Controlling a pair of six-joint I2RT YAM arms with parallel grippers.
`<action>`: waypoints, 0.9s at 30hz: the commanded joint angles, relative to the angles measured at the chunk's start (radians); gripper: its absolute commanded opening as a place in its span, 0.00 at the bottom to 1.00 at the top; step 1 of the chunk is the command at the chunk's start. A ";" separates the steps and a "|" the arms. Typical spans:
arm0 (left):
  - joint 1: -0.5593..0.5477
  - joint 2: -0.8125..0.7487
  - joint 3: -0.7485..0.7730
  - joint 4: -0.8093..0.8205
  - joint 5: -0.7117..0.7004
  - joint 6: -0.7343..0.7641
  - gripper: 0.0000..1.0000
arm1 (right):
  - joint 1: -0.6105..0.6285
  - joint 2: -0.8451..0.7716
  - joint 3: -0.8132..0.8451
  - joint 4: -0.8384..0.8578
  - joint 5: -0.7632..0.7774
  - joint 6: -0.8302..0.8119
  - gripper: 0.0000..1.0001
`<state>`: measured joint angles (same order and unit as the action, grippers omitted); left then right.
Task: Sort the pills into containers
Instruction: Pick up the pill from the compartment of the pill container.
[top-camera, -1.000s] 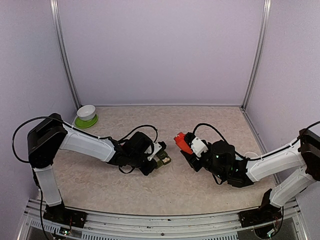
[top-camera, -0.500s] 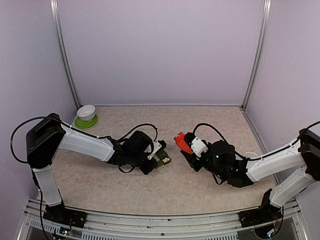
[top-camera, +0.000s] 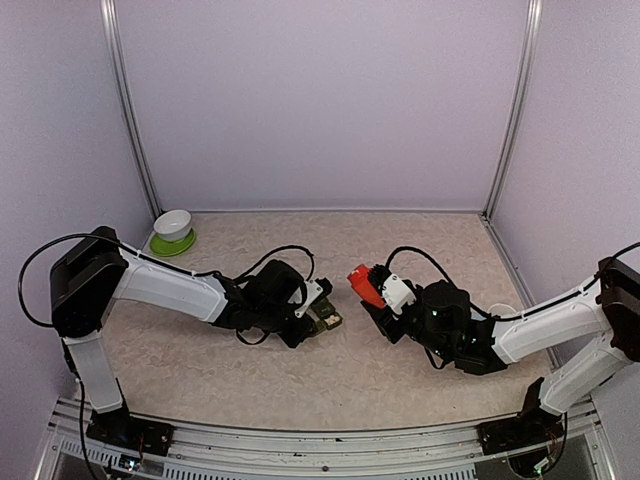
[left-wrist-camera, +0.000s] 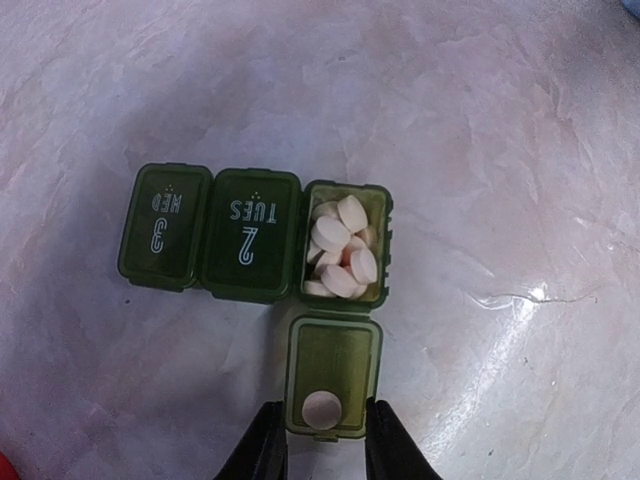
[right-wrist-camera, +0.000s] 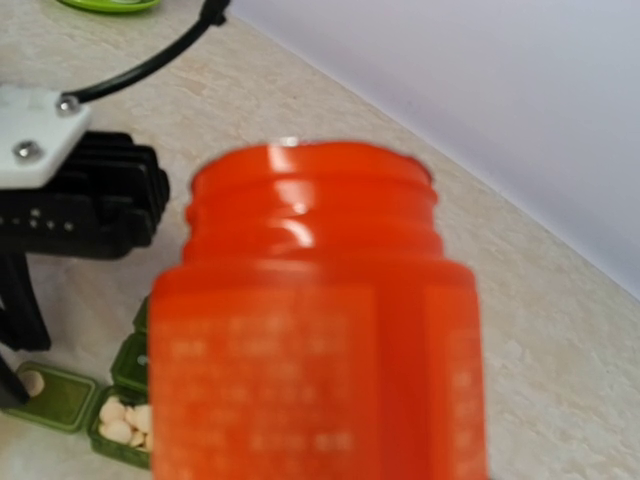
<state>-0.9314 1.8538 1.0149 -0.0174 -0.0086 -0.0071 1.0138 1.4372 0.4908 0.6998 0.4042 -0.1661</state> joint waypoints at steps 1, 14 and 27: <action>-0.006 -0.002 -0.004 0.014 -0.003 -0.001 0.27 | -0.009 0.007 0.023 0.014 -0.001 0.010 0.44; 0.001 0.045 0.008 0.024 -0.005 0.009 0.20 | -0.008 0.000 0.023 0.012 -0.002 0.011 0.44; 0.005 0.065 0.025 0.031 0.000 0.008 0.14 | -0.008 -0.001 0.024 0.008 -0.005 0.012 0.44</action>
<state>-0.9310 1.9003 1.0164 -0.0025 -0.0086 -0.0059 1.0138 1.4372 0.4911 0.6994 0.4030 -0.1658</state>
